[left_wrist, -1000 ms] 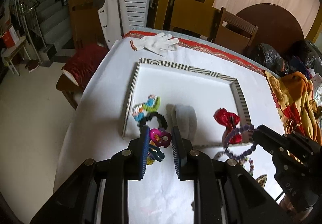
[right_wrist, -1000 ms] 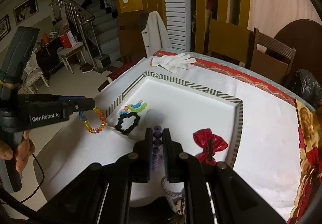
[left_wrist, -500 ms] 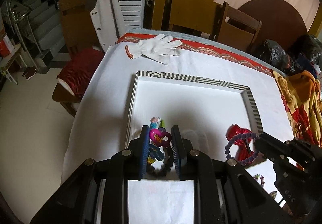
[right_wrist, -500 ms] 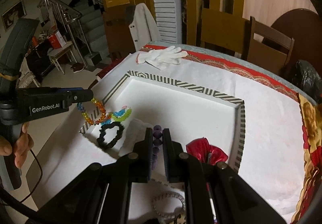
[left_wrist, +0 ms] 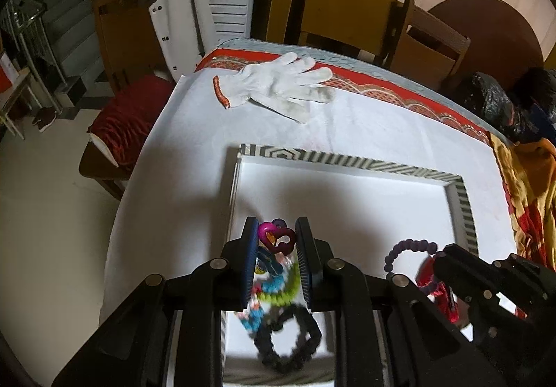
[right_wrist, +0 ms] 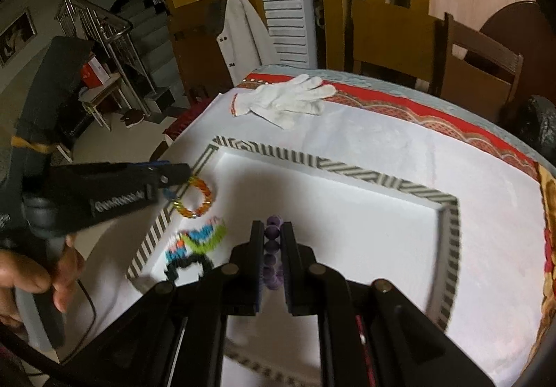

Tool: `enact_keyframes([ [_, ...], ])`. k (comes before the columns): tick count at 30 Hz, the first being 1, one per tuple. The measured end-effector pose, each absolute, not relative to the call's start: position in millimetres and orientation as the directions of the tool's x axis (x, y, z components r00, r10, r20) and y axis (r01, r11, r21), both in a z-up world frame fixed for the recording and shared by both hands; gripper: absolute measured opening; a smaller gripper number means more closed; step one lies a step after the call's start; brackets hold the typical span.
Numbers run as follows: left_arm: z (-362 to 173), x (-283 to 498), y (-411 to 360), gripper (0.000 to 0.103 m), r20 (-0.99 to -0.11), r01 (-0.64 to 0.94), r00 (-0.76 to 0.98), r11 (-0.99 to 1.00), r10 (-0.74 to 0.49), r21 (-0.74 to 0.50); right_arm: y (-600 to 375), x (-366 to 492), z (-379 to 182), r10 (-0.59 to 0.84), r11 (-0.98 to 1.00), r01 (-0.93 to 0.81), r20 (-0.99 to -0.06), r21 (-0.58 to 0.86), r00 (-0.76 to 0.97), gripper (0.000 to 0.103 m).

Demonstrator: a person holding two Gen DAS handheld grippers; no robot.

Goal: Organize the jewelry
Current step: 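Carry both bracelets into the striped tray and open both tools, then withdraw both tools from the tray toward the leopard bow and black clip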

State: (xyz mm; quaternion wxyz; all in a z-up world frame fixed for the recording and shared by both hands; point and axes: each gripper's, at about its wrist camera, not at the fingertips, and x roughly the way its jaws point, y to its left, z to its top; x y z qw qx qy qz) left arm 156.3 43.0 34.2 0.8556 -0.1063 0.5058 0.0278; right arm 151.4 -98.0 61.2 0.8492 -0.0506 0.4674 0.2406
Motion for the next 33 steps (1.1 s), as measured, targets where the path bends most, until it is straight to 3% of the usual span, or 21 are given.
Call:
enact_keyframes([
  [6, 16, 172, 50, 0.028, -0.884, -0.175, 0.464, 0.973, -0.056, -0.153, -82, 180, 43, 0.393, 0.877, -0.437, -0.822, 0.200, 0.413, 0.009],
  [14, -11, 174, 56, 0.028, -0.907, -0.188, 0.419, 0.972, -0.051, -0.142, -104, 204, -12, 0.329, 0.920, -0.323, -0.885, 0.222, 0.329, 0.009],
  [28, -17, 176, 56, 0.028, -0.908, -0.205, 0.417, 0.968, -0.051, -0.148, -103, 211, -24, 0.293, 0.932, -0.306, -0.897, 0.192, 0.330, 0.009],
  [33, -19, 175, 53, 0.028, -0.911, -0.206, 0.410, 0.969, -0.043, -0.138, -105, 208, -28, 0.283, 0.935, -0.299, -0.907, 0.189, 0.312, 0.026],
])
